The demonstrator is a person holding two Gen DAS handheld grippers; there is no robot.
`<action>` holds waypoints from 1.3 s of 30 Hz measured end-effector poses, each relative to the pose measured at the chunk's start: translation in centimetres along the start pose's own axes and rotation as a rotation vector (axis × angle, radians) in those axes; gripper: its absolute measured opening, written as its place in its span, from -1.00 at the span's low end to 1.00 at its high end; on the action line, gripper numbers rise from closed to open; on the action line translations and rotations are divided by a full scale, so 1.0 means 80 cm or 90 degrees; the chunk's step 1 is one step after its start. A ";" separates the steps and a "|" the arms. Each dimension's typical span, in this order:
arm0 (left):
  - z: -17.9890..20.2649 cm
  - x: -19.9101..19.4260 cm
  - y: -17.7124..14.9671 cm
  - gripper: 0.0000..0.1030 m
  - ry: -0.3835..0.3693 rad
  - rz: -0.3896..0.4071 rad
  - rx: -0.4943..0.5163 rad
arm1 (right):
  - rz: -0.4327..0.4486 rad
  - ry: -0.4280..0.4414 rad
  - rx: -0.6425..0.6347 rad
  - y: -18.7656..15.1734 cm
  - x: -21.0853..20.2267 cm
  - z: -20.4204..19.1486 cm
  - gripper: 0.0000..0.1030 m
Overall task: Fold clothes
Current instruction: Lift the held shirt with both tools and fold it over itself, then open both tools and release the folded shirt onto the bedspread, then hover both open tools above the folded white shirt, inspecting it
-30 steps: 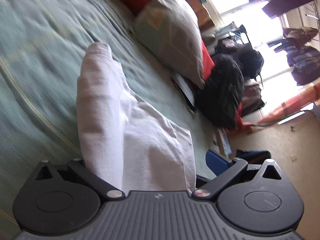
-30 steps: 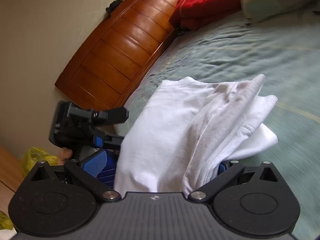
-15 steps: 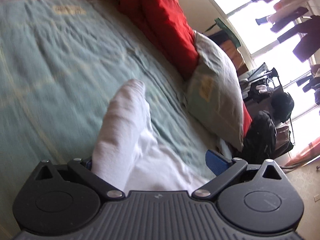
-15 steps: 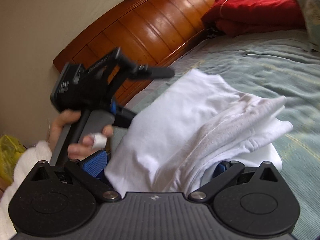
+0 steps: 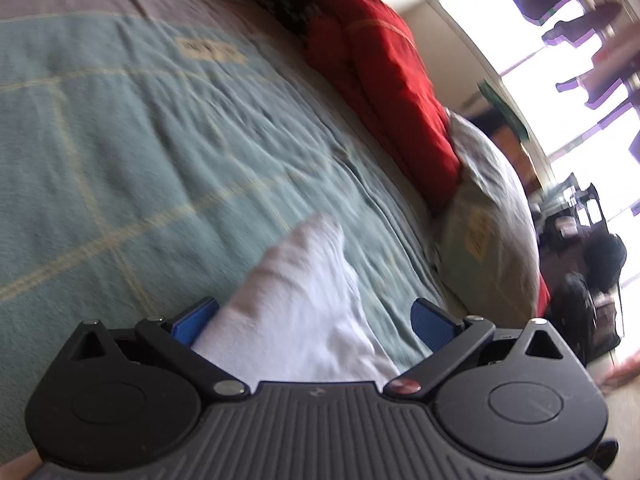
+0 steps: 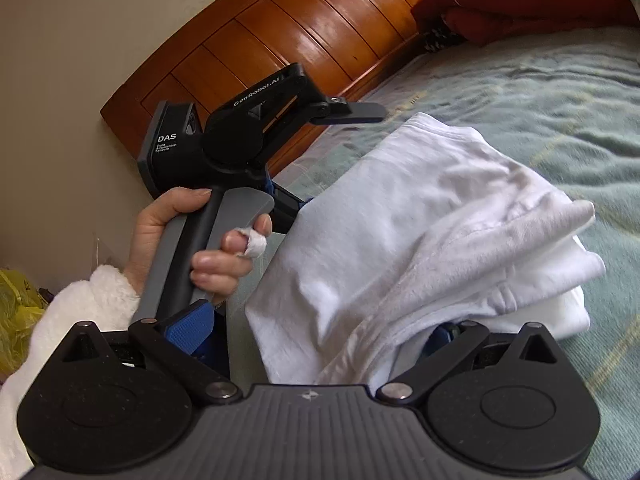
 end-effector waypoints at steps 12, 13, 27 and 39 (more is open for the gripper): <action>0.028 -0.014 -0.039 0.97 -0.023 -0.030 0.101 | 0.117 -0.036 0.243 0.024 -0.046 0.115 1.00; 0.026 -0.012 -0.045 0.97 -0.015 -0.038 0.108 | 0.137 -0.025 0.246 0.032 -0.056 0.116 1.00; 0.031 -0.056 -0.083 0.97 0.055 -0.050 0.288 | 0.016 -0.223 -0.283 0.022 -0.016 0.019 1.00; -0.015 -0.105 -0.125 0.98 0.074 -0.065 0.339 | -0.037 -0.217 -0.433 -0.016 -0.006 0.006 0.98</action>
Point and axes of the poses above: each gripper's, at about its wrist camera, not at the fingertips, and x roughly the way its jaws point, z to its right, y to its top, the point moved 7 cm from there along x, roughly the way its jaws point, and after that the axes turned 2 degrees about x, right-handed, at the moved point
